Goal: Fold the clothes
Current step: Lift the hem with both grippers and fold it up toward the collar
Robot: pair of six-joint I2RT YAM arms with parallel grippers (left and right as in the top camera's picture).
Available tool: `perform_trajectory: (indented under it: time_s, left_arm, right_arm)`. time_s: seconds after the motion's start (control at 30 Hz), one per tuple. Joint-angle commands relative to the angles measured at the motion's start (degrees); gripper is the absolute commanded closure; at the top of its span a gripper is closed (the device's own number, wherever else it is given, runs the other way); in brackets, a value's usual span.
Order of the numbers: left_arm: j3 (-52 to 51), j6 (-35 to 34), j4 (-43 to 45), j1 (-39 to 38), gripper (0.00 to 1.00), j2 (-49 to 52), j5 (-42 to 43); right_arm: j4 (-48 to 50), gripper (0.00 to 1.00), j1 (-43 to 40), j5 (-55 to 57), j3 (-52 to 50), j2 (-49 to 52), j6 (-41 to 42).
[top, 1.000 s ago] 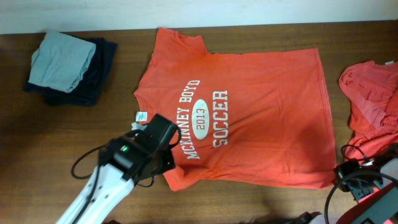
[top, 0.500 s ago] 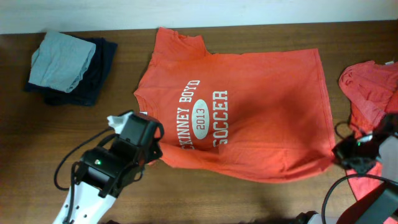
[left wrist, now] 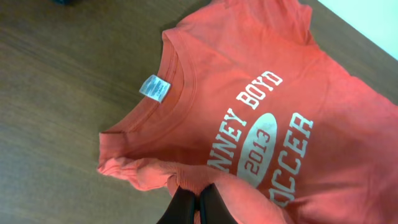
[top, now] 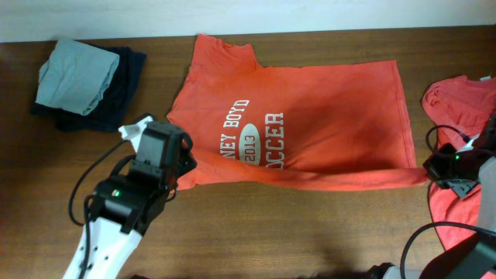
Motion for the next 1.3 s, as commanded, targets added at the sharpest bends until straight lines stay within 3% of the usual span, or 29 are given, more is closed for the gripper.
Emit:
perform_trajectory:
  time_s: [0.0,0.47,0.93,1.27]
  left_arm:
    - [0.87,1.62,1.44,0.37,0.99,4.09,-2.12]
    - [0.87,5.79,14.97,2.05,1.00,14.69,-2.43]
    - [0.87,14.60,27.52,3.08,0.99,17.59,-1.33]
    - [0.87,17.94,34.29,3.10,0.99,24.11,3.82]
  right_arm:
    - [2.67,0.96,1.77,0.70,1.07,0.35,0.72]
    - [18.86,0.96,13.09,5.44,1.07,3.98,2.21]
    - [25.38,0.96,13.51,7.50,1.07,7.19,2.19]
    - [26.82,0.96,13.33,10.73,1.07,7.19,1.92]
